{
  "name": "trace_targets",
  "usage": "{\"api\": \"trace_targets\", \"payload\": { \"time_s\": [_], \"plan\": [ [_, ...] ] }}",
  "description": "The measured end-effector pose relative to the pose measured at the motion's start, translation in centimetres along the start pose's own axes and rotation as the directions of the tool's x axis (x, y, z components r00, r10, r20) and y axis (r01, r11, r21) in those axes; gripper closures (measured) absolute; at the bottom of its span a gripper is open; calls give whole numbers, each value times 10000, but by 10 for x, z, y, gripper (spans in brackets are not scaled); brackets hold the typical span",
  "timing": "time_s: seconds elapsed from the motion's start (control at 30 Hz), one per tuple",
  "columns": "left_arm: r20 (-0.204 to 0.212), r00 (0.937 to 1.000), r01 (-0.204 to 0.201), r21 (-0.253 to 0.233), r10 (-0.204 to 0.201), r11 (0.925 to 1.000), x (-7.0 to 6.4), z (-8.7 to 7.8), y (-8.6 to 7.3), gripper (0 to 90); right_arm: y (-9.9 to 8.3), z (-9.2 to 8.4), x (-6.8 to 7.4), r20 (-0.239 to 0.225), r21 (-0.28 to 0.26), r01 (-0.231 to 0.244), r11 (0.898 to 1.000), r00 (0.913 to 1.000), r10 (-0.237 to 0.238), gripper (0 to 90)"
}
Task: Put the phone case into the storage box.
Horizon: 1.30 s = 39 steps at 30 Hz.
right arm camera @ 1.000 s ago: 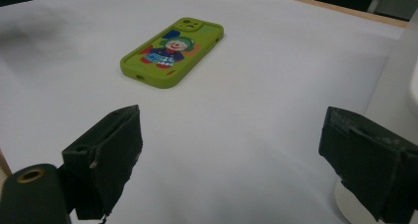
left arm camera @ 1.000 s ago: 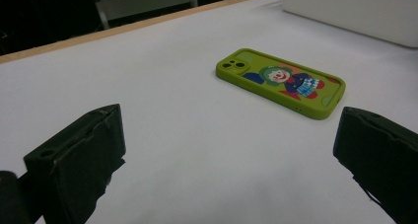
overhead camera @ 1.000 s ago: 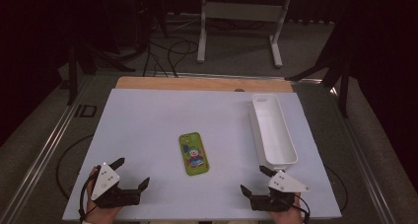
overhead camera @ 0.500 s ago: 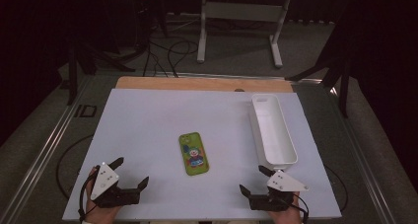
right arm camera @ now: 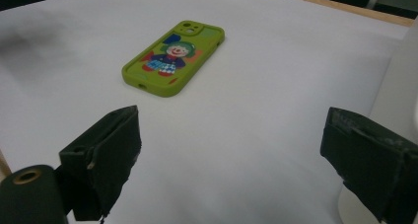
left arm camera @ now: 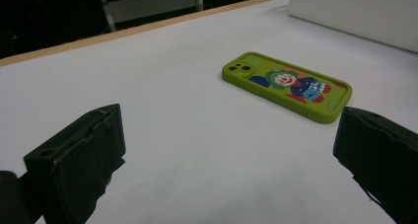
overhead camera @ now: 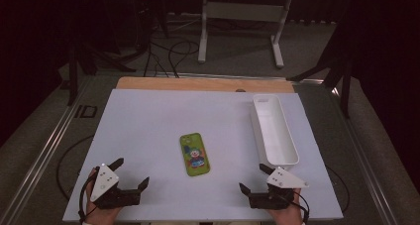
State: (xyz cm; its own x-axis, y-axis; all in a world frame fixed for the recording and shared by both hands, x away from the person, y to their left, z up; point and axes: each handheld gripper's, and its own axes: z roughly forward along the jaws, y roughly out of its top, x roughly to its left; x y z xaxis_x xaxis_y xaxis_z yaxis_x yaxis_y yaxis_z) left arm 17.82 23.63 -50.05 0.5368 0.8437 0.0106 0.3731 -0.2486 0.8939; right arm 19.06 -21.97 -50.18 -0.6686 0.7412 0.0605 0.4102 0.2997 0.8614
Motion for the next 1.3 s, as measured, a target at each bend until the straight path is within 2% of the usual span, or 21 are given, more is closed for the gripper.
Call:
{"api": "trace_targets", "payload": {
  "time_s": [0.27, 0.43, 0.63, 1.3],
  "plan": [
    [-106, 9999, -8, -21, 8, 10000, -2, -1, 0, 2, 11, 7, 0, -194, 272, -191, 9994, 9996, 196, 85],
    [-146, 9999, -77, 8, 77, 10000, -3, -1, -1, 2, 15, 14, 3, -205, 509, -98, 9987, 9997, 109, 85],
    [-176, 9998, -49, -31, 49, 10000, -3, -1, -1, 1, 22, 22, 7, -325, 671, -199, 9975, 9992, 222, 85],
    [-156, 9999, -5, 41, 5, 10000, -3, 0, -2, 2, 46, 55, 22, -460, 1719, -231, 9848, 9984, 314, 85]
  ]
}}
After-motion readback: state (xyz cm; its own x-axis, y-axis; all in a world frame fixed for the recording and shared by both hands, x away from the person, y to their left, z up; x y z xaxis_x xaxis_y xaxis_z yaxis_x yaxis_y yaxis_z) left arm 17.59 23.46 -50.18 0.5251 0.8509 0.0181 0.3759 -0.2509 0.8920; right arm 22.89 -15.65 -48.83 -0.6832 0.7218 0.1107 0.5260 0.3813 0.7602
